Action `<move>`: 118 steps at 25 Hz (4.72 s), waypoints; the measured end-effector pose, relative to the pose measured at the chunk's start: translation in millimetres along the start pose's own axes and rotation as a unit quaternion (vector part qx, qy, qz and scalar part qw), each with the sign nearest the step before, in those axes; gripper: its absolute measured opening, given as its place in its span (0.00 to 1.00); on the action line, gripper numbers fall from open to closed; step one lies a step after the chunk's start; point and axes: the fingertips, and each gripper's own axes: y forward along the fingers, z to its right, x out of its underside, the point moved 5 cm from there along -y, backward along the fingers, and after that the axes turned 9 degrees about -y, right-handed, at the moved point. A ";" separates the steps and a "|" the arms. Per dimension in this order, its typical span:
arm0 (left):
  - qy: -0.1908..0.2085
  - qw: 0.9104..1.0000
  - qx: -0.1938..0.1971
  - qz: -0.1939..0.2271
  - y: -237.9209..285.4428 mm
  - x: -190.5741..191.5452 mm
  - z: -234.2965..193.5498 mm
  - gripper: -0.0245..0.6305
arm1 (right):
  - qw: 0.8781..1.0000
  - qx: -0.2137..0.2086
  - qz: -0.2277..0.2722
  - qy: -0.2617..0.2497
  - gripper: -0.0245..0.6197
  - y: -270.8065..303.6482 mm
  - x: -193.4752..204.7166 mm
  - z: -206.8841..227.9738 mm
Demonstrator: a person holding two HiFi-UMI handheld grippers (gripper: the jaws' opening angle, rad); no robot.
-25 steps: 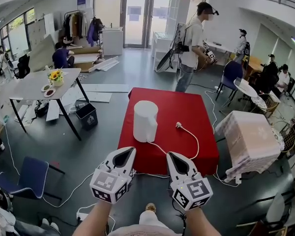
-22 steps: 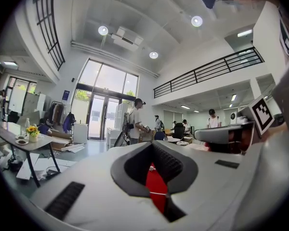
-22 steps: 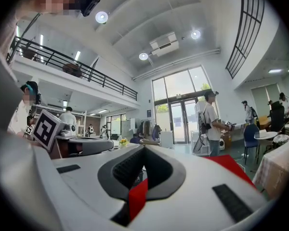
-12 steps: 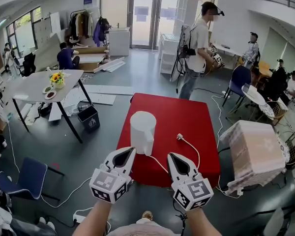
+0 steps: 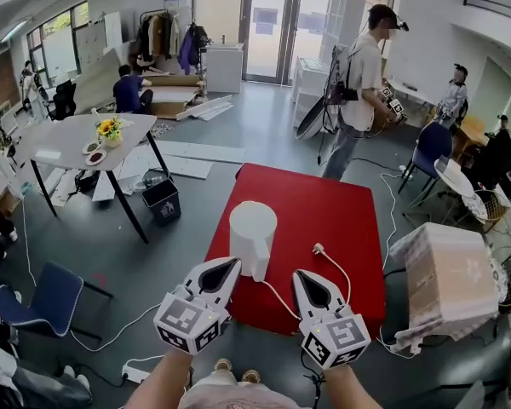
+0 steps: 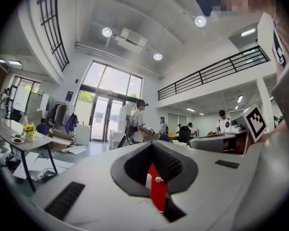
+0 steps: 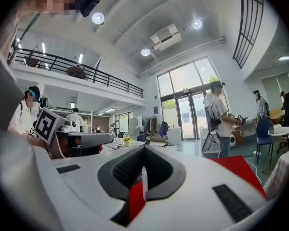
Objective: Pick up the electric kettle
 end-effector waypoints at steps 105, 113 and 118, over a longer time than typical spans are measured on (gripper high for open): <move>0.016 0.970 0.204 -0.130 151.2 159.1 -42.9 0.19 | 0.990 0.096 -0.105 0.008 0.05 47.8 62.3 76.1; 0.028 0.970 0.209 -0.118 157.0 148.7 -46.6 0.19 | 0.989 0.093 -0.113 0.006 0.05 49.6 67.4 76.8; 0.029 0.970 0.212 -0.113 159.8 135.6 -51.5 0.19 | 0.989 0.091 -0.115 0.007 0.05 52.8 69.0 76.6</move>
